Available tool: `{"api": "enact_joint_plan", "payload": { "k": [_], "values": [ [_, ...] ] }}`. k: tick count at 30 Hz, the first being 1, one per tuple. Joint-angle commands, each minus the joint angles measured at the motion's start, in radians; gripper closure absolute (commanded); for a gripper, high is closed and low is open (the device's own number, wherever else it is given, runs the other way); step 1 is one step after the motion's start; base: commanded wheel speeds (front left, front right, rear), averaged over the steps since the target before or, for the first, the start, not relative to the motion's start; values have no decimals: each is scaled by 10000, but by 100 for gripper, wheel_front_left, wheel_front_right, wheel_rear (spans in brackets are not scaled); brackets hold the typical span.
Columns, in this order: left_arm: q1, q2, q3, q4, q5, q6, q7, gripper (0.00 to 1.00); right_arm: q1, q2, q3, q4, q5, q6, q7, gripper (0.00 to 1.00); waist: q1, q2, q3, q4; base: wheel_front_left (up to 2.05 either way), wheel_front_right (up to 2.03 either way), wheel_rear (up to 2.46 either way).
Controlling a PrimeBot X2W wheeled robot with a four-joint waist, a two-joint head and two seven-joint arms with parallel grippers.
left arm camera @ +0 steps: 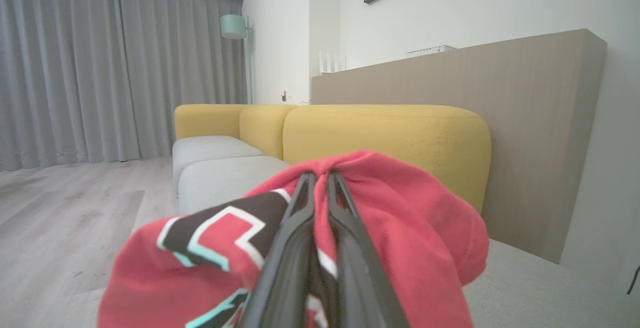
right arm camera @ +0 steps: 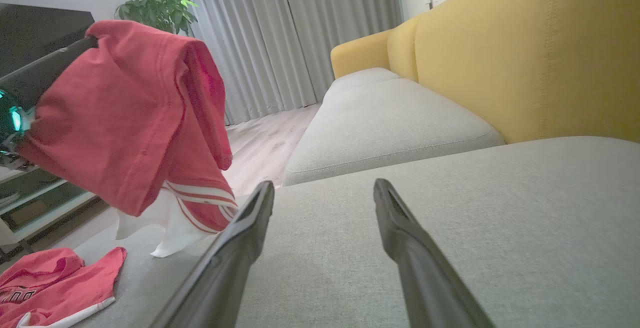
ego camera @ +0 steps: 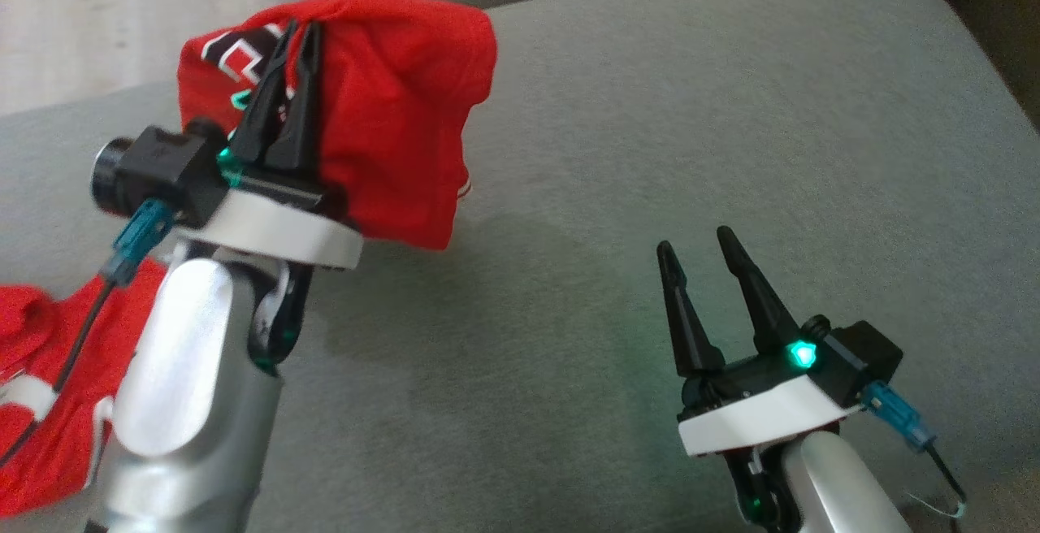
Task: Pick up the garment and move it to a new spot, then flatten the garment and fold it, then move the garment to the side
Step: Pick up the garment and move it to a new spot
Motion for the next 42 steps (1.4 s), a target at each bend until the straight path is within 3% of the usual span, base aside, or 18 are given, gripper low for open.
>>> {"api": "enact_joint_plan", "payload": {
  "k": [1,8,9,14,19,24,30,42],
  "values": [
    [-692,114,216,-422,51,46,64,100,-470,22,280,-399,112,77,-109,0,0,0,315,-601,0,0,0],
    [-1238,-133,-161,323,346,275,202,98,-773,22,541,-658,476,77,-109,0,0,0,877,-1868,0,0,0],
    [-1350,-161,-228,523,407,297,188,0,-809,22,571,-690,522,77,-109,0,0,0,956,-2033,0,0,0],
    [-1966,-444,-376,1217,263,255,-260,0,-877,22,501,-796,665,77,-109,0,0,0,1203,-2467,0,0,0],
    [-2075,-377,-264,1675,182,280,-766,0,-770,22,269,-808,581,77,-109,0,0,0,1119,-2280,0,0,0],
    [-1558,-15,-107,1894,74,248,-1258,0,-704,22,-195,-732,306,77,-109,0,0,0,829,-1614,0,0,0],
    [12,447,154,1840,-21,318,-1942,0,-459,22,-786,-628,-165,77,-109,0,0,0,182,-359,0,0,0],
    [2976,-25,155,1506,51,603,-2224,0,446,22,-1556,-452,-696,77,-109,0,0,0,-734,1248,0,0,0]
  ]
}}
